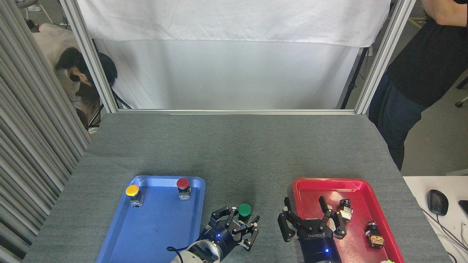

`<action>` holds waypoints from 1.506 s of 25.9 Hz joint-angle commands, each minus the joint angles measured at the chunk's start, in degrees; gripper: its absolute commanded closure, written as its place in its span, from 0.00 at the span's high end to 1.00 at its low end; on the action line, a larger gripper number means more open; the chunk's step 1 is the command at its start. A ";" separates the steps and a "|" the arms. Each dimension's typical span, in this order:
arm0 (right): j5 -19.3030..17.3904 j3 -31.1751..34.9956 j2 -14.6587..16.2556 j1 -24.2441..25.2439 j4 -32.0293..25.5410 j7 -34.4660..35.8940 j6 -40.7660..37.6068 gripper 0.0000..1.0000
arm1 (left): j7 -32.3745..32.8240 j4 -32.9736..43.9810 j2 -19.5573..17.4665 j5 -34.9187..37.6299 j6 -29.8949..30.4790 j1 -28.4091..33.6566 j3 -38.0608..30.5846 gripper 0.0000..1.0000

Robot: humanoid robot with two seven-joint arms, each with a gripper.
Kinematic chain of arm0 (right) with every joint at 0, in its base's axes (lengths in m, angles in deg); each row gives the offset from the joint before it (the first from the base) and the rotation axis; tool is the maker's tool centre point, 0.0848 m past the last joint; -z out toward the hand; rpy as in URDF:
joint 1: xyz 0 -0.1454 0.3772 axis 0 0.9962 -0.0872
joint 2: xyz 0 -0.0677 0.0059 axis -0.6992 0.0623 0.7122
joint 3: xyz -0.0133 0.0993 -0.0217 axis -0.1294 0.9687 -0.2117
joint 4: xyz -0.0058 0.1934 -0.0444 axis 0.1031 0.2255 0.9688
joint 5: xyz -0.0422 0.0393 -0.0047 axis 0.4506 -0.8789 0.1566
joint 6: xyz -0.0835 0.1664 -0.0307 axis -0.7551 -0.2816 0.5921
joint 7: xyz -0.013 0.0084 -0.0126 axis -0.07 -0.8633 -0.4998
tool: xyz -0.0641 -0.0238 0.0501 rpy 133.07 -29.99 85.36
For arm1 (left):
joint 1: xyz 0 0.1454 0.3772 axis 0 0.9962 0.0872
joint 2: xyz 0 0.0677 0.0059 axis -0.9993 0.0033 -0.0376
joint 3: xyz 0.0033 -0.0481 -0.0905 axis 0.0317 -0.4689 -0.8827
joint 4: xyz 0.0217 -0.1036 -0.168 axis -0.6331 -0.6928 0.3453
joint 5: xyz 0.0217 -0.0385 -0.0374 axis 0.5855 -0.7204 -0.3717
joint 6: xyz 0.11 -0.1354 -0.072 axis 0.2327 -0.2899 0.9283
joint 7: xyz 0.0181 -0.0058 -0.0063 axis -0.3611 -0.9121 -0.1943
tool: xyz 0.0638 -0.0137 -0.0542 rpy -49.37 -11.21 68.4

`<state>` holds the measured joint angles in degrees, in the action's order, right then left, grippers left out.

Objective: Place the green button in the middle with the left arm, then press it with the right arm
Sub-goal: 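Release the green button on the table and withdraw the left hand, then move the right hand over the green button and press down on it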

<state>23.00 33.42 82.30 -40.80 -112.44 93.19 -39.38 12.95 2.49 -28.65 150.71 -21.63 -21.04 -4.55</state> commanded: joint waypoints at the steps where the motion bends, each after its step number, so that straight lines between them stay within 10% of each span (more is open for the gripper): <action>1: 0.06 -0.03 -0.09 0.00 0.25 -0.08 -0.02 0.98 | 0.13 2.82 0.00 -0.15 0.02 1.32 -0.09 0.99; 10: 0.15 -1.52 -0.53 -0.18 1.39 0.01 -0.46 0.80 | 0.39 39.91 -7.56 -0.33 -5.26 21.89 -13.54 0.99; 14: 0.68 -3.01 -0.62 -0.44 2.97 -0.17 -2.04 0.34 | 1.71 44.66 -11.60 -0.50 -5.34 26.90 -19.96 0.99; 19: 3.22 -8.02 -1.93 -5.10 9.39 -0.52 1.03 0.04 | 7.78 45.72 -11.69 -0.50 -4.03 31.47 -30.59 0.99; 39: 2.43 -16.20 -5.36 -12.13 26.61 -0.52 4.72 0.00 | 7.69 46.42 -3.34 -0.41 1.42 32.44 -39.38 0.99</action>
<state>25.64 17.50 77.09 -52.63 -87.63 92.44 -34.97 20.74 48.81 -32.03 150.24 -20.31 11.51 -43.86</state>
